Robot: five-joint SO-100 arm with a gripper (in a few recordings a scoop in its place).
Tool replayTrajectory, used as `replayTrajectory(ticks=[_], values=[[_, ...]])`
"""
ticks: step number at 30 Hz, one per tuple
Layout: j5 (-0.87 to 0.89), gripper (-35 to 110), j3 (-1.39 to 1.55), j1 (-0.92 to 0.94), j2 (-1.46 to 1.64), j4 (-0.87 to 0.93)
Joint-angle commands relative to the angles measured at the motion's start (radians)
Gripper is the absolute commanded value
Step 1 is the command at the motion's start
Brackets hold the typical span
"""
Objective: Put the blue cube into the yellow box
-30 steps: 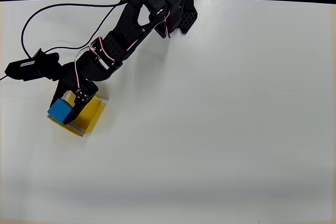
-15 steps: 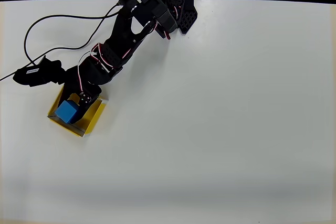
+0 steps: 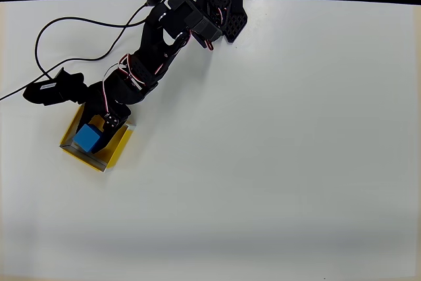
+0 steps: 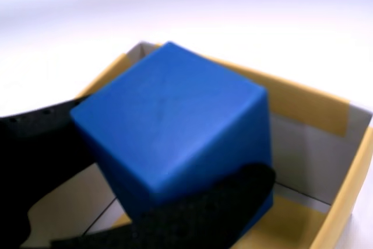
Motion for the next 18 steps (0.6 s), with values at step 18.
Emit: replayTrajectory(ticks=[18], values=[[-0.017,30,-0.066,-0.014,0.253,0.087]])
